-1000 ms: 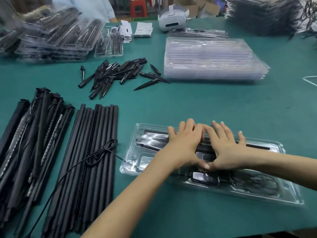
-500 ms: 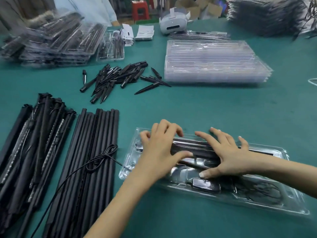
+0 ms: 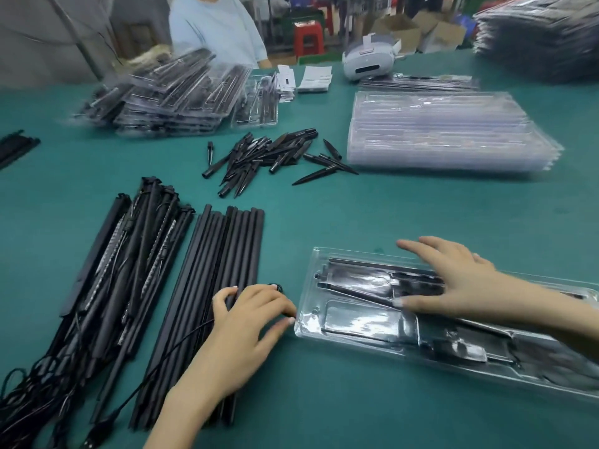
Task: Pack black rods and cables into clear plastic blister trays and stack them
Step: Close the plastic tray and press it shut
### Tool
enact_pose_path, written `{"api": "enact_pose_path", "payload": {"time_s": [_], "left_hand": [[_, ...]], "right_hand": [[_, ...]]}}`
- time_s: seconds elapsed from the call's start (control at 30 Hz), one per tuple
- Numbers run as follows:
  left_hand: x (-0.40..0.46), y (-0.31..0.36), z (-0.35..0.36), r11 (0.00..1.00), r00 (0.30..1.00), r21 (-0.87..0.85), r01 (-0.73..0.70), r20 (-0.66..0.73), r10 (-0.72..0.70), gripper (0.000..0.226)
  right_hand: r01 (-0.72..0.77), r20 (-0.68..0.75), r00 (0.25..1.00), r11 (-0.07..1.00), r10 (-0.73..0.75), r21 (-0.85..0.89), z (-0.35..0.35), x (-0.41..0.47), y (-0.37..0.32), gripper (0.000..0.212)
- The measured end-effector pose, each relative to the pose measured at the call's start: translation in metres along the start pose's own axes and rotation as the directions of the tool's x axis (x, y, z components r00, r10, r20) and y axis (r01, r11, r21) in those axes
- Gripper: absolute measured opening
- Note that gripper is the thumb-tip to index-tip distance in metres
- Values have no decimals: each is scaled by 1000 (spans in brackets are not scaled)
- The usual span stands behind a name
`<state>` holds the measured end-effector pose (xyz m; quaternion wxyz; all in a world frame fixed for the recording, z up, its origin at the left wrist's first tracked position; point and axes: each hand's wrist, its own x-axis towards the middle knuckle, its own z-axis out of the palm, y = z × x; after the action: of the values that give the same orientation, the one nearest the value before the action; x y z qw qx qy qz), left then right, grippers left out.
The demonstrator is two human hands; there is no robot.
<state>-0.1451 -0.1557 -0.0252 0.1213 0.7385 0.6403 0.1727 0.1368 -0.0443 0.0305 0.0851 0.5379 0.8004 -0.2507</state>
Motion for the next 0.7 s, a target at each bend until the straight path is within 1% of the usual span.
{"api": "enact_pose_path", "payload": {"time_s": [0.07, 0.1, 0.17, 0.23, 0.33, 0.43, 0.5, 0.57, 0.63, 0.7], "left_hand": [[2, 1, 0, 1000, 999, 7, 24, -46, -24, 17], [2, 1, 0, 999, 998, 29, 32, -62, -30, 21], [2, 1, -1, 997, 996, 72, 41, -76, -35, 25], [2, 1, -2, 997, 995, 63, 55, -81, -50, 23], [6, 5, -5, 995, 988, -39, 94, -118, -98, 17], [18, 13, -9, 978, 976, -173, 115, -162, -144, 12], [29, 15, -10, 947, 975, -283, 155, -113, -194, 8], [37, 16, -10, 915, 974, -343, 214, 7, -225, 16], [43, 15, -7, 896, 964, -356, 265, 125, -235, 24], [47, 14, -4, 887, 944, -338, 313, 218, -250, 26]], "right_hand": [[88, -65, 994, 996, -87, 10, 11, 9, -24, 102], [115, -57, 992, 993, -115, -8, 17, 16, -36, 101], [137, 4, 991, 989, -137, -49, 28, 34, -54, 107], [138, 9, 990, 988, -138, -66, 32, 51, -69, 112], [136, 8, 991, 988, -136, -78, 34, 71, -84, 121], [107, 104, 990, 990, -98, -92, 30, 81, -90, 130], [91, 152, 985, 990, -75, -105, 25, 85, -90, 133], [90, 172, 983, 989, -69, -119, 24, 87, -91, 132], [89, 169, 984, 987, -66, -133, 26, 88, -93, 129], [86, 173, 983, 983, -57, -163, 26, 88, -99, 128]]}}
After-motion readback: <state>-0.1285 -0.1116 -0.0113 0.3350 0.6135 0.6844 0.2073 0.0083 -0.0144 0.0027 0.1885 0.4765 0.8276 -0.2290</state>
